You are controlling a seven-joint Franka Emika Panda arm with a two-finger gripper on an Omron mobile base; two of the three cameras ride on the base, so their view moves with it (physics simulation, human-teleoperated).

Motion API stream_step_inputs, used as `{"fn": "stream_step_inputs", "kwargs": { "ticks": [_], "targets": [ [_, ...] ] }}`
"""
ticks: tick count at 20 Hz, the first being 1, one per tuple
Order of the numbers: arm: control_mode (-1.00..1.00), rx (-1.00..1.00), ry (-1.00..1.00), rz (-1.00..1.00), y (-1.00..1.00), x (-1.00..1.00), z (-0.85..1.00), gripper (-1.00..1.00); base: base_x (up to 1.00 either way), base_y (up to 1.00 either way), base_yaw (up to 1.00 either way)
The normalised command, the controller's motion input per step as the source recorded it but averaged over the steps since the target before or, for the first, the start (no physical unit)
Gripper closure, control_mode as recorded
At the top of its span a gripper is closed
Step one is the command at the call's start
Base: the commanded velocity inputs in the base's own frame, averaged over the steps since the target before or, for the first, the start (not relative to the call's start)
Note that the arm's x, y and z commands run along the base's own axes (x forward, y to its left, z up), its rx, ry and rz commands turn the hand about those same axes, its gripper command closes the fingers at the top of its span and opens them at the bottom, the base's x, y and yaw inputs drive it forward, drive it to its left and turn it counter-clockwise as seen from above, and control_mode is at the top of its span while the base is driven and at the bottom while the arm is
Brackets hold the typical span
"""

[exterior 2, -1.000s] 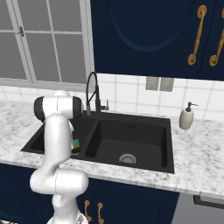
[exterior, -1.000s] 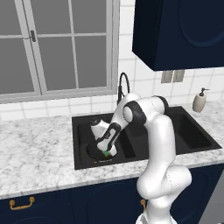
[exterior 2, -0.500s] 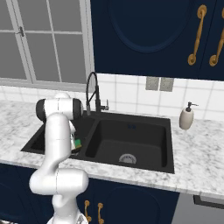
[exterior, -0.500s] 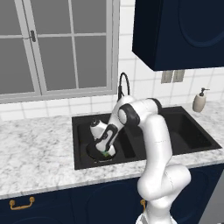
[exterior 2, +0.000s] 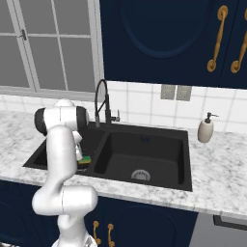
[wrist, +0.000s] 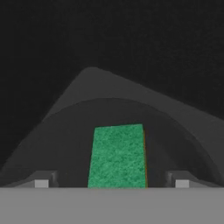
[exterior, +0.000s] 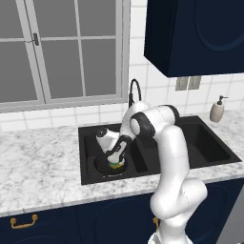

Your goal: Pick the pan and sponge and place them into the sink. Then turn on the water.

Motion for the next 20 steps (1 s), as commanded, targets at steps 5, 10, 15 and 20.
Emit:
{"fn": "stream_step_inputs", "kwargs": {
  "ticks": [5,10,15,20],
  "targets": [
    [-1.0,0.01,-0.35,0.0,0.17,-0.68,0.9,-1.0,0.0,0.0,0.0],
    [-1.0,0.0,-0.27,0.0,0.28,-0.87,0.92,-1.0,0.0,0.0,0.0],
    [-1.0,0.04,-0.22,0.0,0.04,-1.0,0.82,-1.0,0.0,0.0,0.0],
    [-1.0,0.08,-0.07,0.07,0.0,-1.0,0.96,-1.0,0.0,0.0,0.0]
  ]
}}
